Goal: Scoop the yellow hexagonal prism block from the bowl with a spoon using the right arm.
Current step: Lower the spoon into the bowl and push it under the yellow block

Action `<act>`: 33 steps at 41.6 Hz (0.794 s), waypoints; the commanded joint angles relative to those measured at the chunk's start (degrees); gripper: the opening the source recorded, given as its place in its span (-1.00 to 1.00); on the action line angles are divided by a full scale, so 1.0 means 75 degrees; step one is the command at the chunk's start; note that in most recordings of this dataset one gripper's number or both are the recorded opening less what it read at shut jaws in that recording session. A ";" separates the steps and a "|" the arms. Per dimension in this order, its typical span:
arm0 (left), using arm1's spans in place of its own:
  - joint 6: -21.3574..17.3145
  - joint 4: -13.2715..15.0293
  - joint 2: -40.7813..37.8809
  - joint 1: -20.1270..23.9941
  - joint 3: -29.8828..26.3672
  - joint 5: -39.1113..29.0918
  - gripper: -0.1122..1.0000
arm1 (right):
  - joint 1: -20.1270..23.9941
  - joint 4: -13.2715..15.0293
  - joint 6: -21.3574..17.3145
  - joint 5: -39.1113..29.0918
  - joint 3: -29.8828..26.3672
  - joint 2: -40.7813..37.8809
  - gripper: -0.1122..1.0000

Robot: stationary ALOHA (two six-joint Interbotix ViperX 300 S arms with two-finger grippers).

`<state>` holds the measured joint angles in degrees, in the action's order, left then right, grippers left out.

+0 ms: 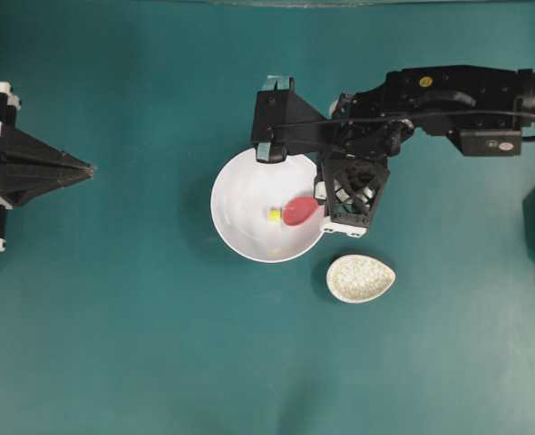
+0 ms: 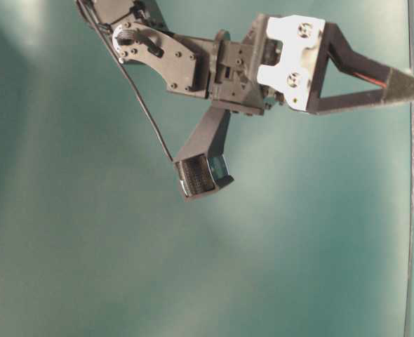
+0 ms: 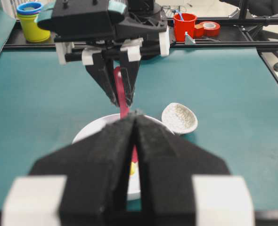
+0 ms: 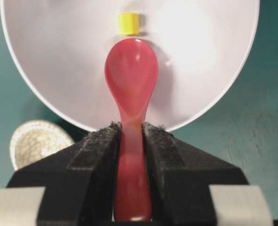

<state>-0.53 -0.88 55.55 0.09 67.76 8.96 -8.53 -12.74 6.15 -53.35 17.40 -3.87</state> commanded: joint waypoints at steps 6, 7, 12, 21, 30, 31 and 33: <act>-0.0012 -0.0023 -0.0035 0.0000 -0.0152 0.0094 -0.80 | 0.0059 0.0012 0.0023 0.0434 -0.0129 0.0035 -0.43; -0.0012 -0.0023 -0.0035 0.0000 -0.0152 0.0094 -0.80 | 0.0070 0.0012 0.0035 0.0480 -0.0129 0.0012 -0.43; -0.0023 -0.0023 -0.0035 0.0000 -0.0152 0.0094 -0.80 | 0.0094 0.0012 0.0070 0.0680 -0.0129 -0.0070 -0.43; -0.0023 -0.0023 -0.0023 0.0000 -0.0152 0.0094 -0.80 | 0.0094 0.0012 0.0094 0.1078 -0.0129 -0.0129 -0.43; -0.0023 -0.0023 -0.0035 0.0000 -0.0152 0.0094 -0.80 | 0.0105 0.0012 0.0082 0.1430 -0.0129 -0.0129 -0.43; -0.0023 -0.0023 -0.0035 0.0000 -0.0152 0.0094 -0.80 | 0.0105 0.0012 0.0082 0.1465 -0.0129 -0.0129 -0.43; -0.0023 -0.0023 -0.0035 0.0000 -0.0152 0.0094 -0.80 | 0.0117 0.0000 0.0094 0.1582 -0.0129 -0.0117 -0.43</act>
<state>-0.62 -0.88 55.63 0.09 67.76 9.05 -7.91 -12.74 6.77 -42.89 17.40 -5.80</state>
